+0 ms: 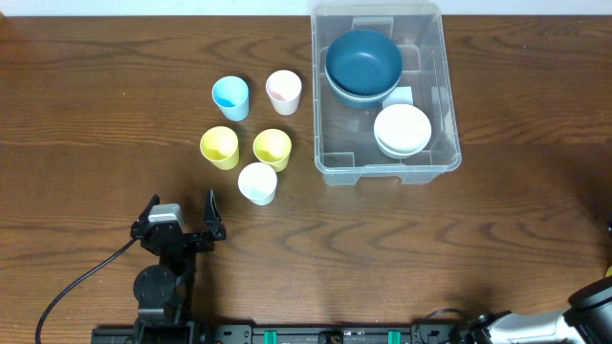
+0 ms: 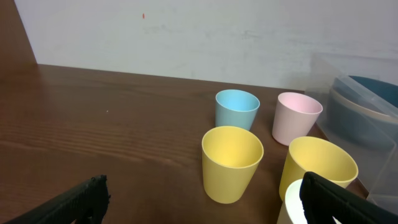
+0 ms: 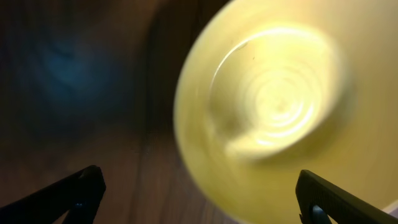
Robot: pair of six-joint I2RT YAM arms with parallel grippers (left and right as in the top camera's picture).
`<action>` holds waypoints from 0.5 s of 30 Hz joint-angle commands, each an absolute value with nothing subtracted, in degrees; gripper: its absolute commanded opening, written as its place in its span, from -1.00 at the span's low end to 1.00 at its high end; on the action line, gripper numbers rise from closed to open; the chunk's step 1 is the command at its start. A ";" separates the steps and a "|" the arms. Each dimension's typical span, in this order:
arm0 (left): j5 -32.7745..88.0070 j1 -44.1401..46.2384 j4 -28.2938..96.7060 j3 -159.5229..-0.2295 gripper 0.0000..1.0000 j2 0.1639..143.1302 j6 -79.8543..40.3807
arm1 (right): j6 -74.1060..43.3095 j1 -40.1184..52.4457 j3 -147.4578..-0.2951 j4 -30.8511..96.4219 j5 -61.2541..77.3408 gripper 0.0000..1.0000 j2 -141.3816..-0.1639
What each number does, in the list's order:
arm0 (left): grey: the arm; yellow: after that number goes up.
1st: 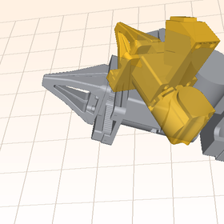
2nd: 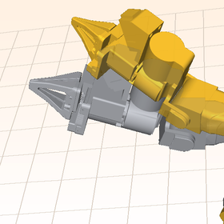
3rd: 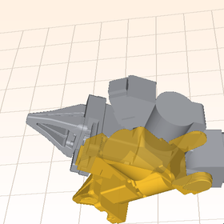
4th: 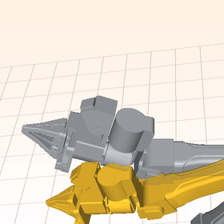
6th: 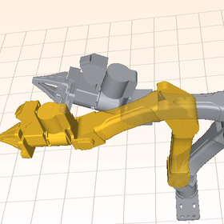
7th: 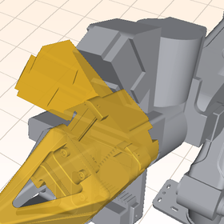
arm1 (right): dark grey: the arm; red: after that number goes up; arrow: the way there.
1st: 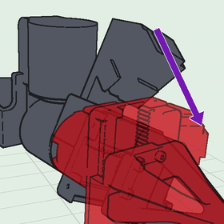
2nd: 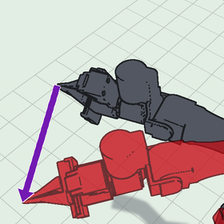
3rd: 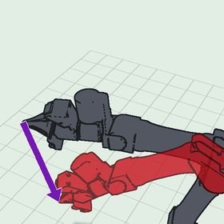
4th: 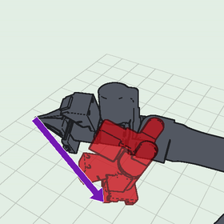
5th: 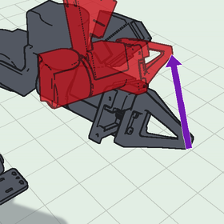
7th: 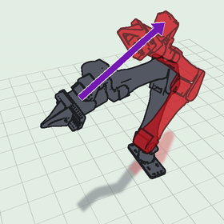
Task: Pack container
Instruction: 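Grasp the yellow bowl rim with the right gripper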
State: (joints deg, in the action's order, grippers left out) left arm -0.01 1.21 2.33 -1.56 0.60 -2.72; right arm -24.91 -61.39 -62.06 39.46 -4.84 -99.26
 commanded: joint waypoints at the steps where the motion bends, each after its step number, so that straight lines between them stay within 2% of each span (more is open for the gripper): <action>1: -0.69 0.93 4.19 -0.23 0.96 0.34 -1.74 | -23.92 -62.04 -62.13 38.68 -7.11 0.99 -100.18; 15: -0.69 0.93 4.19 -0.23 0.96 0.34 -1.74 | -20.71 -63.26 -62.13 36.56 -9.21 0.69 -101.69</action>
State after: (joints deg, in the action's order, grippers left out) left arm -0.01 1.21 2.33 -1.56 0.60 -2.72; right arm -22.20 -62.59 -62.06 36.71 -7.81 -100.31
